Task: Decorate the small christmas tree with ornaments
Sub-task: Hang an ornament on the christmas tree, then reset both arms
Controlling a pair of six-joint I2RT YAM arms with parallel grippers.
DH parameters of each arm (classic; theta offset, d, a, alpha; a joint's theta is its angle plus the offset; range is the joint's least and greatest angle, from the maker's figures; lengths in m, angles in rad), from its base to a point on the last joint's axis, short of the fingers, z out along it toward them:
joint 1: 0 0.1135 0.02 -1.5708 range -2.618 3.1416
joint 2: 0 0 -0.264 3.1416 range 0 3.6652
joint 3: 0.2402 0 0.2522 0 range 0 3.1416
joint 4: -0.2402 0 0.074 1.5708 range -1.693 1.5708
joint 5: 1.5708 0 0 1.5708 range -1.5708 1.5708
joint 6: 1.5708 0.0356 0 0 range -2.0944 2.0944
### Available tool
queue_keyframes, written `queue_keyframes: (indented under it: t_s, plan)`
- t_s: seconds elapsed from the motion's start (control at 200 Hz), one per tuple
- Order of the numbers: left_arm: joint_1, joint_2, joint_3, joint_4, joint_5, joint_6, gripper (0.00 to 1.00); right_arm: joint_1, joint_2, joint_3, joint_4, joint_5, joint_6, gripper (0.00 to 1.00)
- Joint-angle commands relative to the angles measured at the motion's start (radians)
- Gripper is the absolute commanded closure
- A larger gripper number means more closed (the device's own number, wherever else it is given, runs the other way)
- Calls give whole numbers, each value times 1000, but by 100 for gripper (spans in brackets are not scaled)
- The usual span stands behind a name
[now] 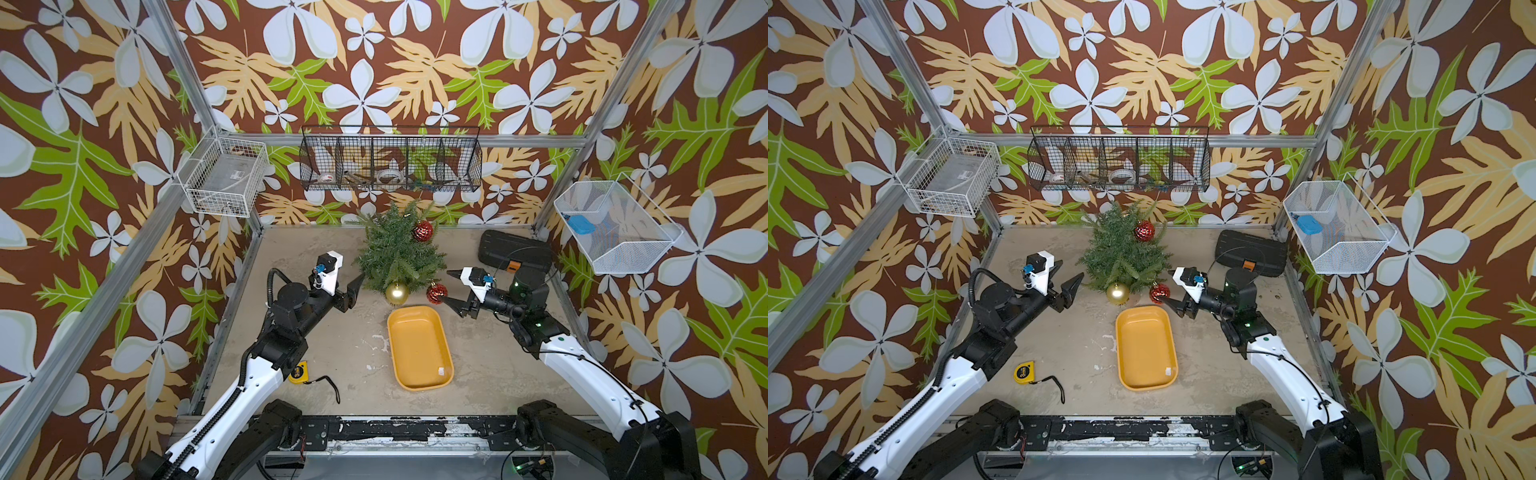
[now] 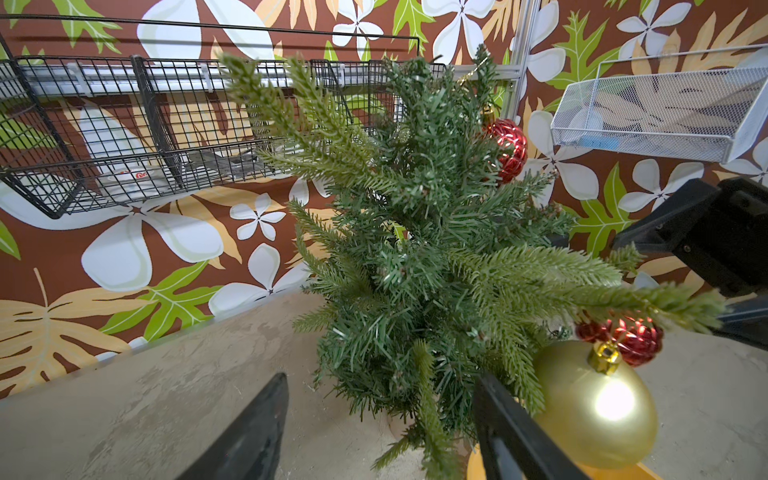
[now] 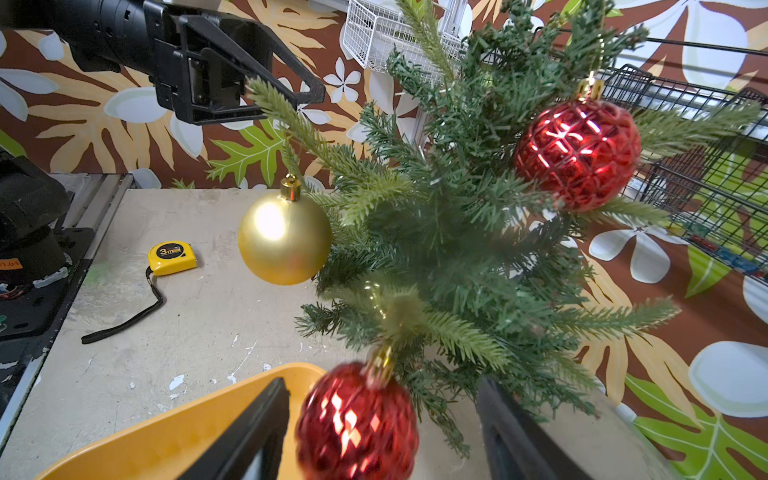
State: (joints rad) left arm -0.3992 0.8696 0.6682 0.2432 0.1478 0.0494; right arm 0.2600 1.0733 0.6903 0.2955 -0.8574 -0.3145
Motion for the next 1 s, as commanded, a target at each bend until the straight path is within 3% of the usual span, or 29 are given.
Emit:
queue_keyframes:
  t_s: [0.0,0.15,0.315,0.41,0.535,0.626,0.771,0.996]
  plan:
    - [3,0,4,38,9,-10,29,1,3,6,27,6,17,27]
    - [5,5,4,40,6,-11,29,1,-12,13,12,48,34,27]
    - [14,7,0,22,-135,-40,19,-28,-61,9,22,260,109,22]
    - [23,15,-17,26,-256,-84,12,-83,-75,-12,44,402,156,19]
    - [23,5,-69,44,-360,-138,7,-144,-65,-79,82,680,205,0]
    - [23,-21,-192,162,-436,-174,1,-186,-33,-175,177,864,233,0]
    - [23,-6,-382,357,-606,-176,0,-254,76,-336,408,937,365,0]
    - [25,165,-514,647,-745,9,0,-255,264,-449,717,1006,413,0]
